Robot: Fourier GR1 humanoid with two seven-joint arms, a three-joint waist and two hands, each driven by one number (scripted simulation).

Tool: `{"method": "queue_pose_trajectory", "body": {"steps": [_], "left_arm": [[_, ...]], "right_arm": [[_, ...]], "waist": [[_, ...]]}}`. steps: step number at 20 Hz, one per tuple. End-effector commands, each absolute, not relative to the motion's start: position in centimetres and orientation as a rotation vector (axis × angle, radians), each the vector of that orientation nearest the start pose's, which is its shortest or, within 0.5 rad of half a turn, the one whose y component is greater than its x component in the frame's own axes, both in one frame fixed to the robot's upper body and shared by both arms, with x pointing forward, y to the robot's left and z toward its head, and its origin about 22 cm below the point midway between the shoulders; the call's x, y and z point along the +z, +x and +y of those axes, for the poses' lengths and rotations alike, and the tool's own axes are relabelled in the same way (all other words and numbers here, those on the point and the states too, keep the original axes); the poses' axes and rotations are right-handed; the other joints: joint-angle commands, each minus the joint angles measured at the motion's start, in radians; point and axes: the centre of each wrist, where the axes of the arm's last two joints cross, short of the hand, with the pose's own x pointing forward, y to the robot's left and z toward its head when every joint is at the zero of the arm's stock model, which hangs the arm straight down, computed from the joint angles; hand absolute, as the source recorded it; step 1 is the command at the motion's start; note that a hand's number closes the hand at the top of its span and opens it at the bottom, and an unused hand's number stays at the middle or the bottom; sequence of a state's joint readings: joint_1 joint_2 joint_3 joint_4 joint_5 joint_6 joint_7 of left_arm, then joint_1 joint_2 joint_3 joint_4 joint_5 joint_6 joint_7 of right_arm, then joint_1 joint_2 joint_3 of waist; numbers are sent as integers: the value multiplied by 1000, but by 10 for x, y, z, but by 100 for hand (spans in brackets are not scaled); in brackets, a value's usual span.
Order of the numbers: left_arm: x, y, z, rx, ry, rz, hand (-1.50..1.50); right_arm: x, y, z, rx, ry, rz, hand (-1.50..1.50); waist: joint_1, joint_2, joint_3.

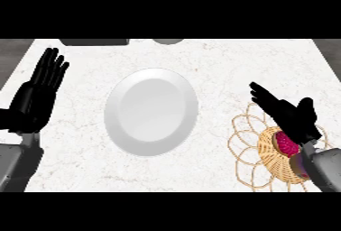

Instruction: Pick the can from the placemat and place it in the plate

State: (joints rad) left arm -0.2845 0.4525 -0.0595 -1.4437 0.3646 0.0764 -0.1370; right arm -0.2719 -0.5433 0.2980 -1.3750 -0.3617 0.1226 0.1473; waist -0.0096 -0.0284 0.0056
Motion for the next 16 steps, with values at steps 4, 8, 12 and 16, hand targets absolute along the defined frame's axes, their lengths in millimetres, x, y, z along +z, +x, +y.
{"method": "queue_pose_trajectory", "body": {"steps": [4, 8, 12, 16], "left_arm": [[23, 278, 315, -30, 225, -1514, 0], [-4, 260, 322, -8, 267, -1365, 0], [-28, 241, 305, 41, 293, -1262, 0], [-36, 231, 291, 50, 282, -1254, 0]], "right_arm": [[89, 281, -331, 169, 57, -1606, 150], [157, 280, -386, 697, -664, -1514, 150], [91, 243, -395, 390, -811, -1620, 150], [50, 230, -364, -155, -392, -1789, -150]], "waist": [[-44, 15, -4], [-77, 9, -35], [-90, 7, 0], [-95, 1, 7]]}}
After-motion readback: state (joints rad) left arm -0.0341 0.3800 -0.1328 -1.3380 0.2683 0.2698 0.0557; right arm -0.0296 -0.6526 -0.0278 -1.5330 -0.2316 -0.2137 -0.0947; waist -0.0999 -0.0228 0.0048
